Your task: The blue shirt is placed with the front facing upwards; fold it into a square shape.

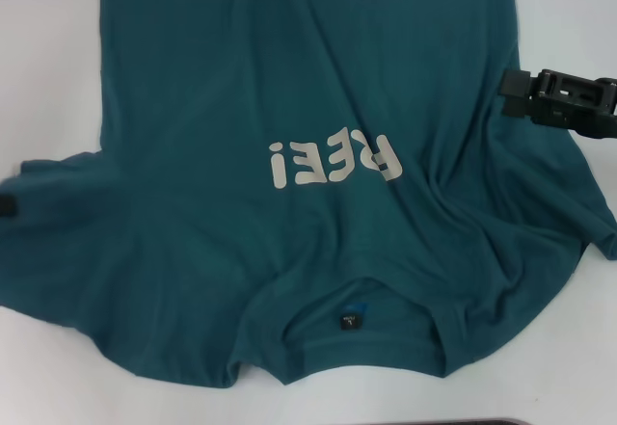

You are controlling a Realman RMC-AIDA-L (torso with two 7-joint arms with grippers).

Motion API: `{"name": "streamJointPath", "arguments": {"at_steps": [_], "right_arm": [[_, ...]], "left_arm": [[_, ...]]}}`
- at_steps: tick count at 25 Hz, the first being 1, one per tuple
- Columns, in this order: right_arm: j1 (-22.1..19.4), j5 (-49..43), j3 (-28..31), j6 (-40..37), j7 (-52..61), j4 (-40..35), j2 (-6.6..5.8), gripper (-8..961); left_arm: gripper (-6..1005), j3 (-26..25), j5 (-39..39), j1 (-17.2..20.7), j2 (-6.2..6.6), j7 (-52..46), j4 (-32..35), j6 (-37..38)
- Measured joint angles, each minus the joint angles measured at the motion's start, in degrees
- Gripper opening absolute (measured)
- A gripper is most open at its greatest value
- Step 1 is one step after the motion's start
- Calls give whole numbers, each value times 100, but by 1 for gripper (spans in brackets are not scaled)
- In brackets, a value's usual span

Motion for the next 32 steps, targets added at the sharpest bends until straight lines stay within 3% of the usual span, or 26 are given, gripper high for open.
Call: {"name": "streamJointPath", "arguments": {"at_steps": [10,21,24,29,32], "right_arm": [[20,-13,-32,-5,15,0,-10,940],[53,-25,-57,-8,6,0,-9,940],[52,-26,-60,-8,-20,0,-6,940],[45,-26,-60,-4,-25,-1,-1,940],[49,-25,-62,-2,-26,0,-3,940]], "left_arm": [[12,-73,214,-98,121,-243,-399,173],[14,-78,-201,-580,107,-941,-467,1565],[13,-77,-237,-698,-17,-1215,-459,1722],[14,-39,-247,-858,-410,-1396,-428,1574],[14,5,-245,-943,-576,-1419,-279,1372]]}}
